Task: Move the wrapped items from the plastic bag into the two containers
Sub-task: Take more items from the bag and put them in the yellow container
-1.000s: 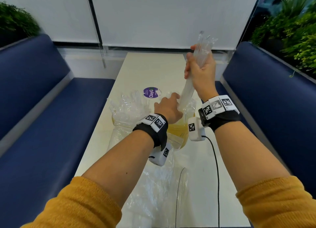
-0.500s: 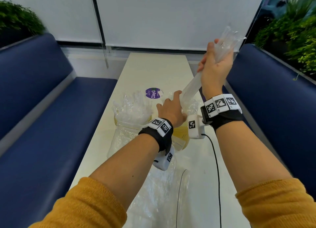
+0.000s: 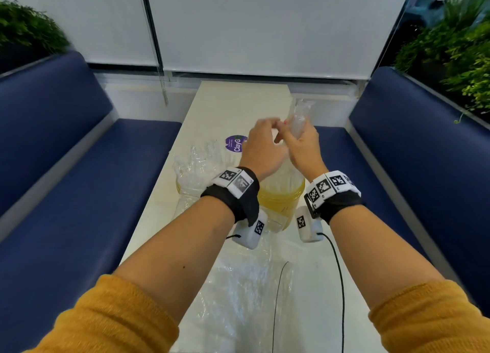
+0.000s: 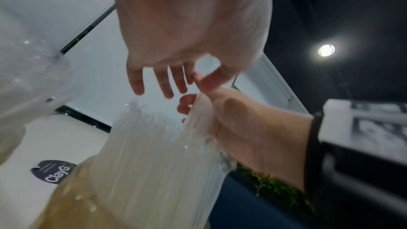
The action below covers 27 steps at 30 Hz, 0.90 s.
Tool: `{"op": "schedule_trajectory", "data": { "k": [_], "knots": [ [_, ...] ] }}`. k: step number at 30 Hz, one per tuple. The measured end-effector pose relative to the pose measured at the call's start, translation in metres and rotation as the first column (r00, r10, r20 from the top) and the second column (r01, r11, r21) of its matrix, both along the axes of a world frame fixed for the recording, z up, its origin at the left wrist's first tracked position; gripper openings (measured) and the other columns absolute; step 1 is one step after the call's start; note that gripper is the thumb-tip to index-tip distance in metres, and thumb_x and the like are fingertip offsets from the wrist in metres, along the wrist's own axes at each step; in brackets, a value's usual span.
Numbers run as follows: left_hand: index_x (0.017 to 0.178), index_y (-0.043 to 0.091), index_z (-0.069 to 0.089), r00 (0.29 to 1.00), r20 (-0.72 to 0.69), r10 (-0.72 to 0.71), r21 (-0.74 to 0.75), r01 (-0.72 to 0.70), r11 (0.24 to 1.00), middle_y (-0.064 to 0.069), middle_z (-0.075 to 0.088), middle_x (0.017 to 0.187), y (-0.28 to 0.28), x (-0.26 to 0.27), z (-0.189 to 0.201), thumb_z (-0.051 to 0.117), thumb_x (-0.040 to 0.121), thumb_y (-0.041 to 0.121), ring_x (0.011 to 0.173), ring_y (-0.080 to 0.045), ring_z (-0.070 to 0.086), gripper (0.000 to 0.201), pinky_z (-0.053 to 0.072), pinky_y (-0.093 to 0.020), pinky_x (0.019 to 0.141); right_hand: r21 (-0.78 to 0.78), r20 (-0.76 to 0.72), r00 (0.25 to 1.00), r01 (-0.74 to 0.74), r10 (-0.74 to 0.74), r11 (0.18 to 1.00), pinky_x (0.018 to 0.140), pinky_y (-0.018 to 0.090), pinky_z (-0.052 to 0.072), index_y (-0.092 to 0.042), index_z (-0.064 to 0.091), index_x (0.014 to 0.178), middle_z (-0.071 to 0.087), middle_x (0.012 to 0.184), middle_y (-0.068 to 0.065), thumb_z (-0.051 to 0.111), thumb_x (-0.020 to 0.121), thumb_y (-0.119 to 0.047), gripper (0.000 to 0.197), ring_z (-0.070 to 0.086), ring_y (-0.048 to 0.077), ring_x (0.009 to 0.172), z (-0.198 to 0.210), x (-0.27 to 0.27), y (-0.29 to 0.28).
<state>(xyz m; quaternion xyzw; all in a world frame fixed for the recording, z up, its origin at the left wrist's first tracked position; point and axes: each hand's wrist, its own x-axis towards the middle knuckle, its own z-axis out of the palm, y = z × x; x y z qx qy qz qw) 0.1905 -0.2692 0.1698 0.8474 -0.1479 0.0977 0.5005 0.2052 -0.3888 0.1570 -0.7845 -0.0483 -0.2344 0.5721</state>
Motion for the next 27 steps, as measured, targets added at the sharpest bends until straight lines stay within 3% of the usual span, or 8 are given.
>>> {"op": "schedule_trajectory", "data": {
  "k": [3,6,10,15,17,19,22,27],
  "knots": [
    [0.137,0.014,0.054,0.964,0.24,0.117,-0.24,-0.058,0.969,-0.003,0.058,0.134,-0.001,0.004,0.028,0.044,0.093,0.023,0.123,-0.02,0.055,0.046,0.047,-0.044,0.107,-0.106,-0.048,0.997,0.047,-0.052,0.993,0.058,0.016,0.042,-0.025,0.056,0.072,0.057,0.065,-0.011,0.063,0.096,-0.026,0.025,0.052,-0.005,0.055,0.004,-0.004,0.0],
    [0.141,0.01,0.054,0.897,0.442,-0.027,0.001,0.029,1.0,-0.007,0.06,0.139,-0.008,0.011,0.058,0.043,0.104,0.028,0.129,-0.021,0.054,0.043,0.04,-0.034,0.112,-0.236,-0.117,0.99,0.043,-0.072,0.971,0.059,0.032,0.043,-0.014,0.054,0.065,0.059,0.065,0.0,0.062,0.092,-0.016,0.029,0.05,0.012,0.06,0.0,-0.005,-0.001],
    [0.108,0.006,0.062,0.94,0.224,-0.257,0.604,0.073,0.794,-0.015,0.069,0.12,-0.019,0.028,0.06,0.031,0.11,0.025,0.114,-0.033,0.061,0.036,0.028,-0.039,0.115,-0.364,-0.101,0.99,0.053,-0.096,0.93,0.059,0.043,0.056,0.001,0.065,0.086,0.069,0.078,0.015,0.069,0.086,-0.013,0.014,0.066,0.029,0.068,0.001,-0.007,0.002],
    [0.108,0.006,0.06,0.952,0.079,-0.297,0.558,0.204,0.804,-0.01,0.066,0.106,-0.014,0.031,0.018,0.026,0.111,0.03,0.097,-0.028,0.058,0.042,0.037,-0.047,0.108,-0.527,-0.081,0.99,0.057,-0.117,0.848,0.05,0.034,0.055,-0.01,0.065,0.085,0.063,0.072,-0.001,0.069,0.083,-0.015,0.007,0.063,0.017,0.064,-0.002,-0.008,-0.004],
    [0.112,0.003,0.057,0.949,0.025,-0.314,0.594,0.238,0.769,-0.014,0.063,0.108,-0.016,0.026,0.006,0.024,0.111,0.028,0.099,-0.03,0.055,0.041,0.034,-0.046,0.107,-0.595,-0.13,0.983,0.026,-0.128,0.803,0.059,0.036,0.056,-0.014,0.062,0.095,0.062,0.084,0.0,0.065,0.08,-0.03,0.022,0.061,0.019,0.073,-0.019,-0.009,-0.007],
    [0.137,-0.003,0.048,0.951,-0.029,-0.308,0.659,0.25,0.71,-0.02,0.059,0.131,-0.018,0.022,-0.006,0.021,0.112,0.028,0.122,-0.034,0.053,0.048,0.028,-0.046,0.115,-0.624,-0.158,0.982,-0.021,-0.099,0.781,0.077,0.041,0.058,-0.019,0.058,0.111,0.058,0.101,0.001,0.057,0.08,-0.044,0.041,0.058,0.019,0.088,-0.035,-0.011,-0.009],
    [0.159,-0.002,0.019,0.946,-0.099,-0.31,0.68,0.292,0.673,-0.02,0.036,0.16,-0.023,0.019,-0.013,0.018,0.111,0.031,0.148,-0.031,0.034,0.058,0.017,-0.045,0.124,-0.597,-0.159,0.986,-0.055,-0.05,0.8,0.092,0.043,0.054,-0.02,0.055,0.124,0.057,0.114,0.001,0.063,0.085,-0.039,0.044,0.056,0.019,0.102,-0.041,-0.013,-0.015],
    [0.161,0.007,0.02,0.978,0.011,-0.209,0.624,0.157,0.766,-0.011,0.021,0.169,-0.019,0.026,-0.005,0.018,0.111,0.027,0.158,-0.028,0.012,0.054,0.005,-0.049,0.128,-0.59,-0.161,0.986,-0.069,-0.033,0.805,0.119,0.05,0.032,-0.025,0.036,0.149,0.048,0.147,-0.002,0.063,0.08,-0.052,0.079,0.042,0.018,0.139,-0.032,-0.011,-0.029]
  ]
}}
